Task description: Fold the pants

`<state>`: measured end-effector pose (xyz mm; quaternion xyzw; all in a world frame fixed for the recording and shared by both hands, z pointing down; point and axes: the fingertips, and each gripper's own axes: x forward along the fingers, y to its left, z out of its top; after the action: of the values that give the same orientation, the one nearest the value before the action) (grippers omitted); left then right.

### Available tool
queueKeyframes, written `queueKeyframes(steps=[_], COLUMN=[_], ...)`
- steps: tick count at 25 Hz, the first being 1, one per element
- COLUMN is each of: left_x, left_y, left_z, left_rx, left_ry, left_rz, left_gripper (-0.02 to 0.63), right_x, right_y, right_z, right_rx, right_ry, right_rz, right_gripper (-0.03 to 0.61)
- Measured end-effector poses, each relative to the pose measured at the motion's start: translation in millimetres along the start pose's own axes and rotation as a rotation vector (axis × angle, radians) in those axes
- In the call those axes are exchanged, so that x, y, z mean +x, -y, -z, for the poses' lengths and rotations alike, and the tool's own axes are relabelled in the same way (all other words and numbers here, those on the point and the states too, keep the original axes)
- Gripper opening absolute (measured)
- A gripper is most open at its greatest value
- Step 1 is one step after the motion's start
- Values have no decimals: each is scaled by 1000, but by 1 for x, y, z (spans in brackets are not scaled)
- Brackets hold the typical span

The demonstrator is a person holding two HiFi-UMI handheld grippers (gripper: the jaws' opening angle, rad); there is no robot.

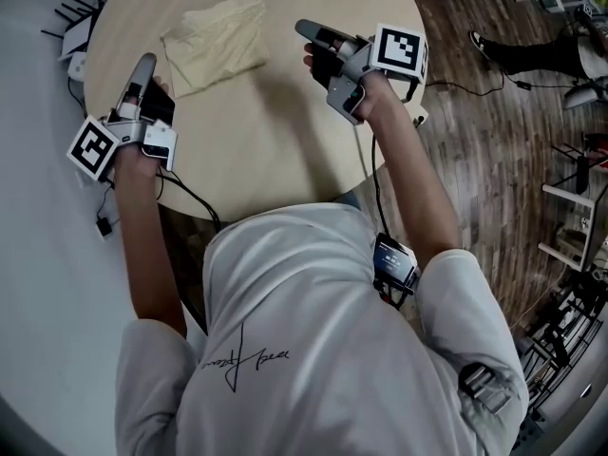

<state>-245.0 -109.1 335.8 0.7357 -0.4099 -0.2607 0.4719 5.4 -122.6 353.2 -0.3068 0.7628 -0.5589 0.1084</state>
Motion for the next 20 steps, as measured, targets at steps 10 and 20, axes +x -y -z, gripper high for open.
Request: queueKeyframes(steps=[10,20], left_x=[-12,-30], left_y=[24,32], left_z=[14,15], left_rx=[195,374], left_ry=[-39,-45], left_rz=[20,-67], left_gripper=[55,55], right_x=[-21,-42], right_y=[-8,-34], right_z=[11,17], right_rx=[-61,-249], right_ry=[28,82], right_rz=[11,69], right_gripper=[-5,-5])
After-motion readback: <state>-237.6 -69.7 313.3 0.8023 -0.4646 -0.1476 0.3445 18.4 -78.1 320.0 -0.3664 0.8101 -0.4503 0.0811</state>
